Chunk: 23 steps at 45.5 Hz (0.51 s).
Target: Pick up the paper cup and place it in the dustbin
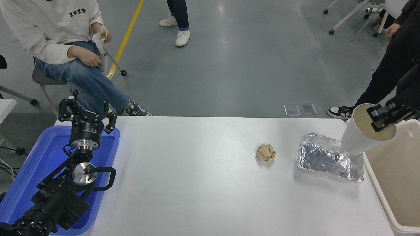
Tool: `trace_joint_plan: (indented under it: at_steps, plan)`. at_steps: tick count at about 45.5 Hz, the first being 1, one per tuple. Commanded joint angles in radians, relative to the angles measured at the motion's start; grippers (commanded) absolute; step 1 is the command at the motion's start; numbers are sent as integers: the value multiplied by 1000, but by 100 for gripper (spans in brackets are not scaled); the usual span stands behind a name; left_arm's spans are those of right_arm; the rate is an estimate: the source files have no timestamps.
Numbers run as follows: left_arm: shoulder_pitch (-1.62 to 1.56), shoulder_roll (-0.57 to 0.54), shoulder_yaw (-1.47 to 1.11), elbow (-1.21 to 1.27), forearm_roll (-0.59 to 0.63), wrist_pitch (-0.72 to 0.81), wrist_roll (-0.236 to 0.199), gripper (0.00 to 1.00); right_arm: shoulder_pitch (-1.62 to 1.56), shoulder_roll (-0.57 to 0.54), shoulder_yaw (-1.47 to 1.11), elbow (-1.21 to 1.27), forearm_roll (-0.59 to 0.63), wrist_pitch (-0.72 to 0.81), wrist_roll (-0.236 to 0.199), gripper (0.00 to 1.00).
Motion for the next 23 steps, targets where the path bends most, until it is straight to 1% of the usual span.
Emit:
trace_joint_plan:
  at_steps: [1,6,13,19,23]
  plan:
    - [0,0,1,0,-1,0,0,99,-16,-26,-43,-28,-16,7,-2,0]
    - [0,0,1,0,-1,0,0,99,-81,-90,-91,-90,-74,3,-2,0]
    - [0,0,1,0,-1,0,-1,99,-250,-268,-69,-249,-180,-45,-2,0]
    - [0,0,1,0,-1,0,-1,99,-434,-374,4,-415,-219,-95,2,0]
    - [0,0,1,0,-1,0,-1,99,-598,-428,108,-550,-234,-152,2,0]
